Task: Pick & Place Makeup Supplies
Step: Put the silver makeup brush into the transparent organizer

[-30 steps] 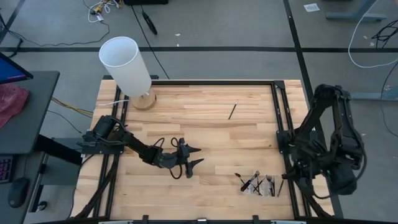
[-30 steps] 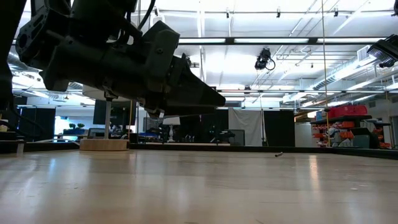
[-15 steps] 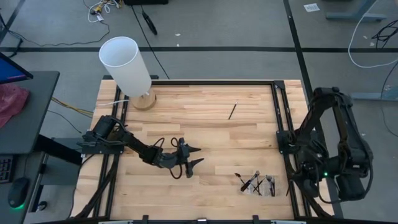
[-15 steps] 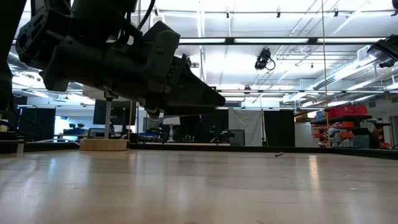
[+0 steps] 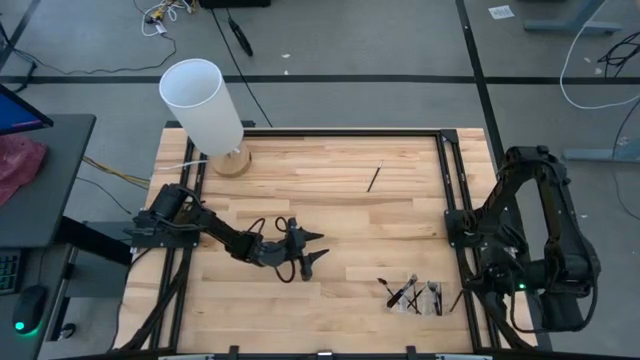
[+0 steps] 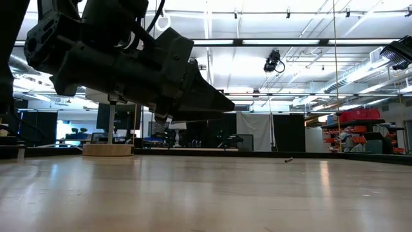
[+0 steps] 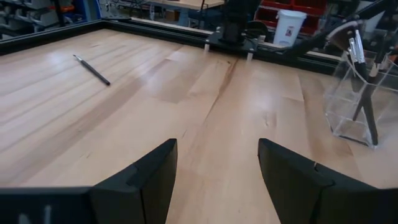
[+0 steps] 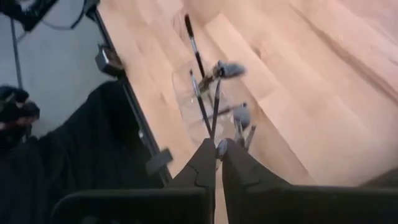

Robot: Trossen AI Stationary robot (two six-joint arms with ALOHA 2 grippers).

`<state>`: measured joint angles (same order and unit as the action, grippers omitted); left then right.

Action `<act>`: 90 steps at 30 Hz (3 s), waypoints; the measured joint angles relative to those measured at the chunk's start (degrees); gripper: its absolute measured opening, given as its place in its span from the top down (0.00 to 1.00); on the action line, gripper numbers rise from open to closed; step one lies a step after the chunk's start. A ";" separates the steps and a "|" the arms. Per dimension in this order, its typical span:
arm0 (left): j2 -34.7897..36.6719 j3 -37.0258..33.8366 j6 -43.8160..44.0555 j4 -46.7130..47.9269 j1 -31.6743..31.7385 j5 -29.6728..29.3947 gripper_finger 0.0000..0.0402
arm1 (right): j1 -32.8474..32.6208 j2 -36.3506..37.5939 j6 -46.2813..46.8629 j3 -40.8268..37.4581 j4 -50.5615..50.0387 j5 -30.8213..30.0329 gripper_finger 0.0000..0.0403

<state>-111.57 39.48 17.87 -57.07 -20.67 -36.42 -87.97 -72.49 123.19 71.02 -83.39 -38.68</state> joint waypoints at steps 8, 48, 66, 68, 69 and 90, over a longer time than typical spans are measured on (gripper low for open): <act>0.00 0.00 0.37 0.01 -0.04 0.02 0.44 | 2.17 0.00 1.05 -4.89 2.39 -2.79 0.99; 0.00 0.00 0.92 0.07 -0.02 0.01 0.44 | 7.84 -9.82 5.14 -7.51 8.78 7.25 0.92; 0.00 0.00 1.01 0.10 0.37 0.01 0.44 | 9.40 -7.65 3.42 -12.12 12.78 10.62 0.91; 0.00 0.00 1.02 0.08 0.37 0.01 0.44 | 9.40 -6.21 2.70 -12.12 12.21 9.43 0.91; 0.00 0.00 1.03 0.07 0.37 0.01 0.44 | 9.38 -5.37 2.09 -12.12 11.97 8.53 0.91; -0.02 0.79 1.36 0.07 0.51 -2.59 0.44 | 19.95 0.71 -21.44 -12.12 10.10 -9.40 0.41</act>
<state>-111.59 40.27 19.23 -56.99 -20.16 -39.01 -68.01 -71.78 101.75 58.89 -73.30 -48.08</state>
